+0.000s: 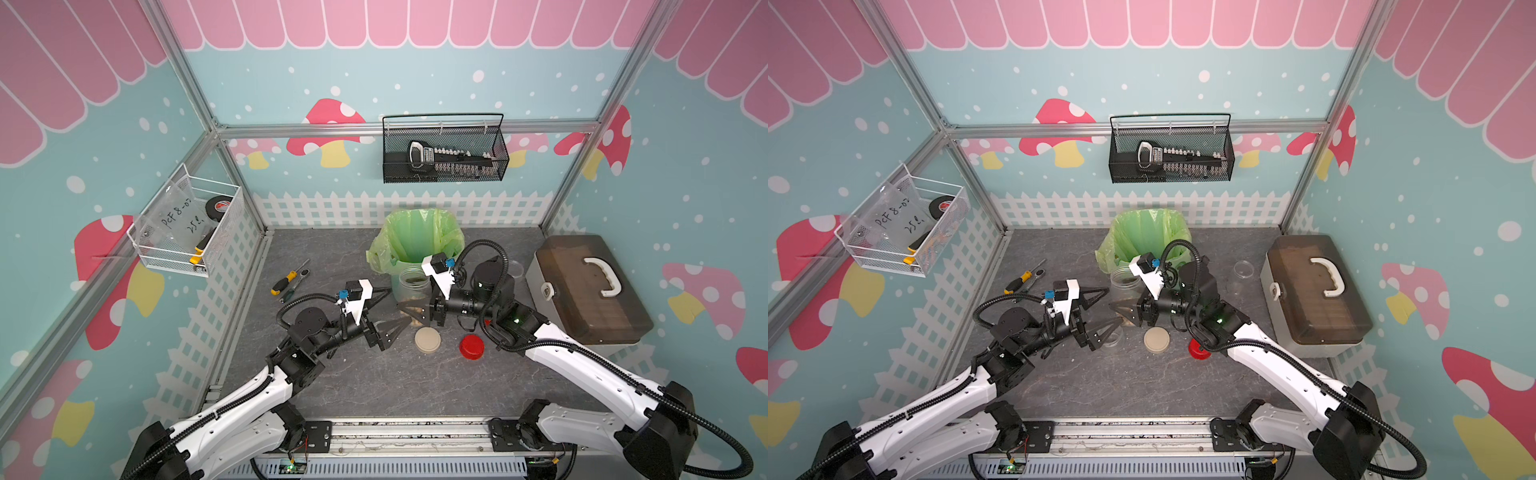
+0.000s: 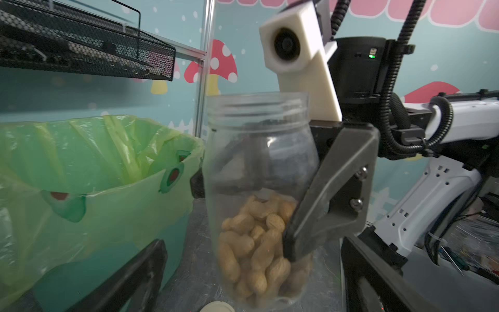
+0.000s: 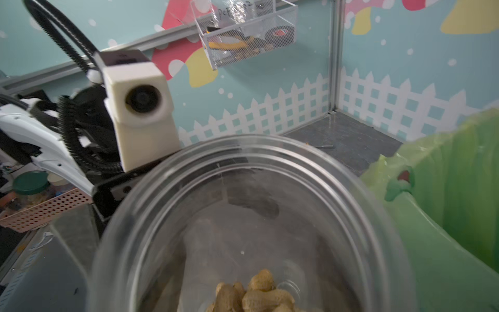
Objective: Empty moldy peanuts from jars
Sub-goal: Pour the moldy peanuts from the jar into the trash bin.
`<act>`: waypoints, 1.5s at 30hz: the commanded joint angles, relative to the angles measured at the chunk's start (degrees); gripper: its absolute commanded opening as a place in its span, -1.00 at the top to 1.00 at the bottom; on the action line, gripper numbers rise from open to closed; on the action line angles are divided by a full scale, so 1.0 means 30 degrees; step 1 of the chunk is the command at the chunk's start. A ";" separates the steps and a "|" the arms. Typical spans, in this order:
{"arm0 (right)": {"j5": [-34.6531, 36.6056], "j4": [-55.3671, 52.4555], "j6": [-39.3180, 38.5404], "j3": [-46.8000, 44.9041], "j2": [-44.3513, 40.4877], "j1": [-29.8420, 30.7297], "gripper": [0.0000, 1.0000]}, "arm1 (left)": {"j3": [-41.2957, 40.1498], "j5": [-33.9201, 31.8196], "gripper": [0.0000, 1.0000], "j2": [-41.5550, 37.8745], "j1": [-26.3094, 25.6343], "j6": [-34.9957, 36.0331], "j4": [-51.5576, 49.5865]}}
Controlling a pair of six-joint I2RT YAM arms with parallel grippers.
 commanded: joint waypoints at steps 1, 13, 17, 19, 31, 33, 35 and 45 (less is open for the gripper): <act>0.3599 -0.2945 -0.1904 0.1196 -0.0825 -0.0027 0.03 | -0.0267 -0.2917 -0.98 -0.0347 0.0052 0.0866 -0.0927; 1.0345 -0.7888 -0.4640 0.4872 -0.0814 -0.0027 0.04 | -0.0951 -0.7517 -0.98 -0.0603 0.0052 0.1769 -0.1363; 1.2373 -0.8719 -0.5613 0.6219 -0.0083 -0.0055 0.04 | -0.0913 -0.8871 -0.99 0.0066 0.0052 0.2072 -0.1409; 1.3501 -0.8830 -0.6068 0.6790 0.0244 -0.0056 0.04 | -0.0687 -0.9238 -0.99 0.0432 0.0052 0.2176 -0.1799; 1.8817 -0.8756 -0.9671 0.9822 0.3283 -0.0389 0.02 | -0.0592 -0.9602 -0.98 0.0342 0.0052 0.2340 -0.2240; 1.9655 -0.8249 -1.0416 0.9955 0.3673 -0.0386 0.02 | -0.0596 -0.9637 -0.98 0.0310 0.0048 0.2341 -0.2254; 2.0570 -0.7441 -1.1306 0.9932 0.4046 -0.0407 0.06 | -0.0589 -0.9648 -0.99 0.0335 0.0036 0.2345 -0.2305; 2.3658 -0.6333 -1.4982 1.1631 0.6853 -0.0481 0.16 | -0.0437 -0.9740 -0.98 0.0518 0.0049 0.2549 -0.2605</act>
